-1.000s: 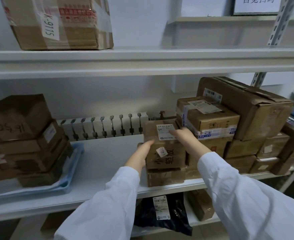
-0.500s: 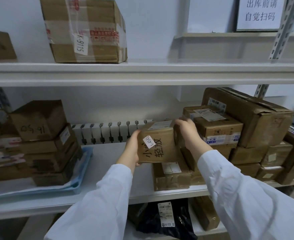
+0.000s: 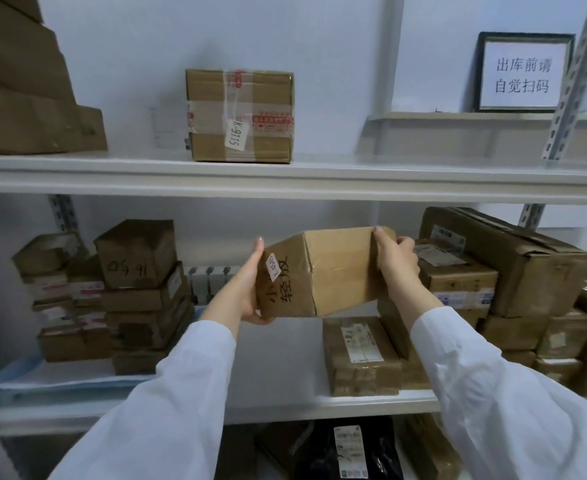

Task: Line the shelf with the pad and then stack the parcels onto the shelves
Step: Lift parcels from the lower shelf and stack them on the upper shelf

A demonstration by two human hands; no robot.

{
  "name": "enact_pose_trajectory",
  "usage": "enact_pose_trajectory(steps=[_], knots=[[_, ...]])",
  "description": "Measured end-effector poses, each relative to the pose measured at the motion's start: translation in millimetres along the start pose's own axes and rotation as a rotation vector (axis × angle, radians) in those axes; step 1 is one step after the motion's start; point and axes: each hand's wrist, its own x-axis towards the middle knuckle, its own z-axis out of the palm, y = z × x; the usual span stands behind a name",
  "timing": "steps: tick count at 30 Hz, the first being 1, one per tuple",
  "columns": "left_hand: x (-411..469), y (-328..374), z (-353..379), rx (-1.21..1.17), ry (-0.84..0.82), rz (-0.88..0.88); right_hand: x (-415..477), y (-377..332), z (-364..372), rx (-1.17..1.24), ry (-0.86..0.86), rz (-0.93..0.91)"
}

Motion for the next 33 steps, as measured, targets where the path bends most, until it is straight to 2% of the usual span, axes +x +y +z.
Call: enact_pose_trajectory(steps=[6, 11, 14, 18, 21, 29, 33], knots=[[-35, 20, -14, 0.253, 0.079, 0.146, -27, -20, -6, 0.051, 0.007, -0.018], [-67, 32, -29, 0.355, -0.02, 0.359, -44, -33, -12, 0.114, -0.003, -0.021], [-79, 37, -37, 0.285, -0.068, 0.432, -52, -44, -15, 0.136, -0.007, -0.055], [-94, 46, -39, 0.205, -0.082, 0.44, -61, -64, -20, 0.122, -0.02, -0.122], [-103, 54, -37, 0.041, -0.173, 0.433, -69, -80, -23, 0.093, -0.015, -0.167], [-125, 80, -37, -0.081, -0.135, 0.418, -83, -117, -38, 0.007, -0.004, -0.264], [-137, 97, -33, -0.104, -0.126, 0.475, -88, -139, -48, -0.058, 0.025, -0.331]])
